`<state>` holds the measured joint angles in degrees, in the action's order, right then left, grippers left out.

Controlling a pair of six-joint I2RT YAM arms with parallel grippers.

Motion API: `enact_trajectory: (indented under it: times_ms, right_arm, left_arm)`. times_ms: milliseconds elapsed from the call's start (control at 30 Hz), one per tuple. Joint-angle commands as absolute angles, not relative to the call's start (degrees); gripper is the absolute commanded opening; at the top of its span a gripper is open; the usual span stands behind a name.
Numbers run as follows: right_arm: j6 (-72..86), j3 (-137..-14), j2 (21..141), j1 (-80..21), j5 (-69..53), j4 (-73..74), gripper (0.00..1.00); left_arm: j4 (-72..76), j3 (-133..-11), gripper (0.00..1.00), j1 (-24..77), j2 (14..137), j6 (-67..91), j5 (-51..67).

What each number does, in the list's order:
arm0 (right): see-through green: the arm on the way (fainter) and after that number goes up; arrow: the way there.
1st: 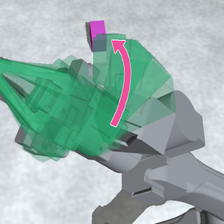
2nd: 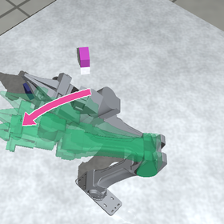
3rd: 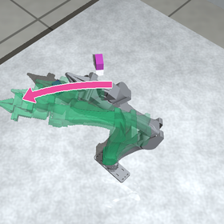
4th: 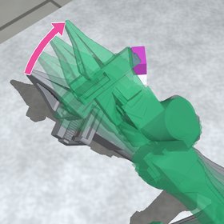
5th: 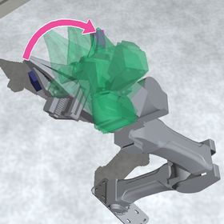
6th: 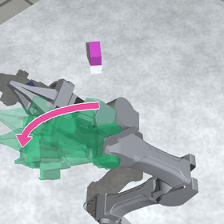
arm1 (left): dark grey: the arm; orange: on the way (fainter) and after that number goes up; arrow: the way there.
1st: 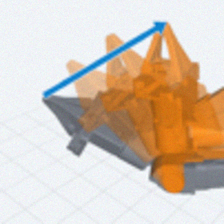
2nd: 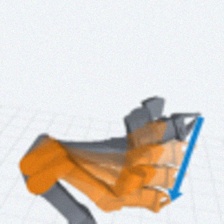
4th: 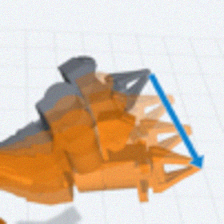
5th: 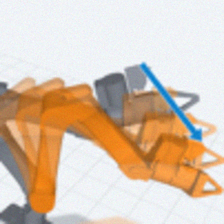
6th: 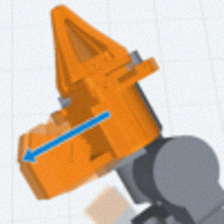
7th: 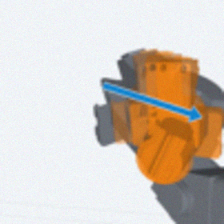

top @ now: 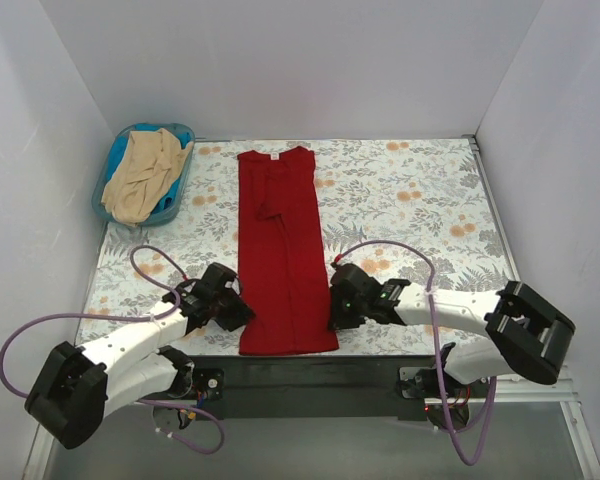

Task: Fold and stack the t-shirts
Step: Fold the tshirt

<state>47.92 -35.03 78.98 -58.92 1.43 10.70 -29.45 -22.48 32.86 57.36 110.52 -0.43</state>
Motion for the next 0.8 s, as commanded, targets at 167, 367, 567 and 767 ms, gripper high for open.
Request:
enact_trajectory:
  times_ms: [167, 367, 567, 767]
  right_arm:
    - [40.6, -32.6, 74.4, -54.1, 1.2, 19.9, 0.32]
    - [41.0, -31.6, 73.3, -54.2, -5.2, 19.9, 0.57]
    - [42.8, -30.0, 72.2, -54.2, -9.3, 20.4, 0.57]
    - [45.3, -27.4, 70.3, -54.1, -9.1, 20.5, 0.57]
  left_arm:
    - [-36.8, -23.7, 0.3, 40.6, 60.3, 114.4, -2.6]
    - [-45.6, -24.3, 0.45, 40.6, 53.7, 116.4, -2.5]
    - [-50.7, -24.2, 0.43, 41.0, 51.9, 115.9, -0.1]
    - [-48.0, -22.4, 0.37, 43.0, 52.7, 115.8, 3.5]
